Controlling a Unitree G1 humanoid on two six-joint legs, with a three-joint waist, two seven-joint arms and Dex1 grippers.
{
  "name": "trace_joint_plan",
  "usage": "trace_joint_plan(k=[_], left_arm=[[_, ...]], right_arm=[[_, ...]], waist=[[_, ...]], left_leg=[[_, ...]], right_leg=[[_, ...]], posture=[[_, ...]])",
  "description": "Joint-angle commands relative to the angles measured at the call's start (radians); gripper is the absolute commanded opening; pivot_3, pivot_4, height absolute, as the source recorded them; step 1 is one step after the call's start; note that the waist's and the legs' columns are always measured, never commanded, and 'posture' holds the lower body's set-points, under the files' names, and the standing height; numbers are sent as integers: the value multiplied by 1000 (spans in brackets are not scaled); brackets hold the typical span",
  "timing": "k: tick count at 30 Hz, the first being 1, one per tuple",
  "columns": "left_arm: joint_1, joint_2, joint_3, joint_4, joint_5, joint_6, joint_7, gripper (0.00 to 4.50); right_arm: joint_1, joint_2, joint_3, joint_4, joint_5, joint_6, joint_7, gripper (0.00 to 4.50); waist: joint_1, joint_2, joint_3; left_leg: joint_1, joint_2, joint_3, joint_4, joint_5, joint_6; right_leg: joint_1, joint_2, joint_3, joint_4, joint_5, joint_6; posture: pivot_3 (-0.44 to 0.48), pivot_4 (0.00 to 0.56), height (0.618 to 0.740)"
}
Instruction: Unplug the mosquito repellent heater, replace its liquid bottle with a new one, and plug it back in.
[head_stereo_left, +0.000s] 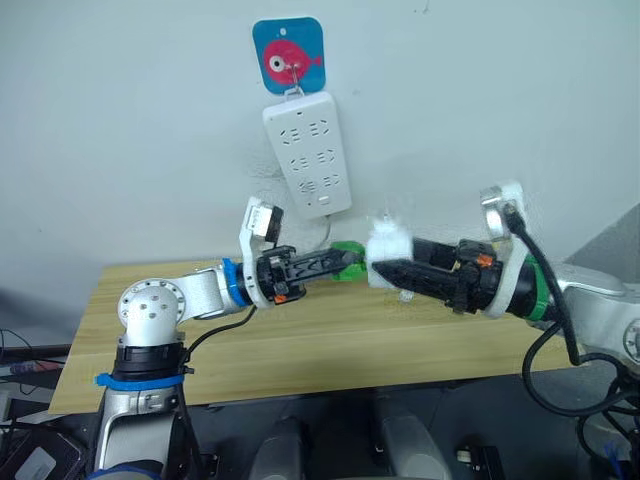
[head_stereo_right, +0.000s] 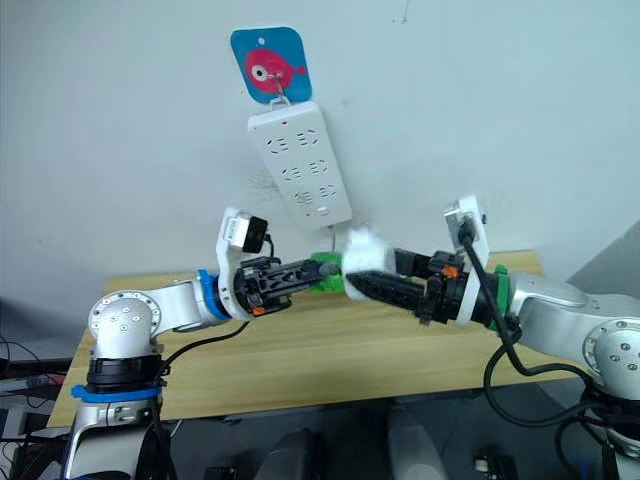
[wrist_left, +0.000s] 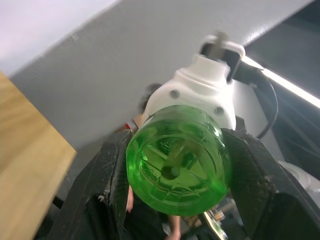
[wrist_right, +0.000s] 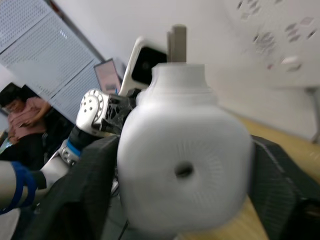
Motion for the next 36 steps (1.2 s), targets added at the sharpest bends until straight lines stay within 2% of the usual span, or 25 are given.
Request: trace_joint_plan(k=[1,8,16,23,28,32,36], left_arm=[[-7,0,7,-32,-17,-12,-5,2419],[-7,-5,17,-11,-25,-20,13,2419],[-19,-22,32,17,-60,-26,53,2419],[-21,-22,34,28,-110,-17,79,2419],[-27,-30,43,50,-131,-38,118,2419],[-35,-33,46,60,-139,-38,129,2419],[-45,-2,41,73,-139,-3,99,2419]], right_arm=[[-1,-23,-15,-16,52,-6,-4,4500],[2,-60,-23,-16,75,-5,6,4500],[25,-131,-13,-49,25,35,77,4500],[47,-143,-6,-66,-6,34,109,4500],[95,-195,-25,-112,-63,67,208,4500],[177,-273,-72,-181,-164,78,349,3604],[279,-351,-166,-184,-370,29,503,2067]], waist=[[0,-1,-1],[0,-1,-5],[1,-1,-5],[1,-1,-5],[4,-1,-6],[9,-1,-6],[11,-2,-9]], left_leg=[[0,0,0,0,0,0],[0,0,0,0,0,0],[0,0,1,0,0,0],[0,0,1,0,0,0],[0,0,1,0,0,0],[1,0,1,0,0,0],[1,0,1,0,0,0]], right_leg=[[0,0,0,0,0,0],[0,1,0,0,0,0],[0,1,0,0,0,0],[0,1,0,0,0,0],[0,1,0,0,0,0],[0,1,0,0,0,0],[1,1,0,-1,0,0]], posture=[[-180,157,740],[-180,157,740],[-185,159,740],[-184,158,740],[-184,157,740],[-186,156,740],[-197,154,740]])
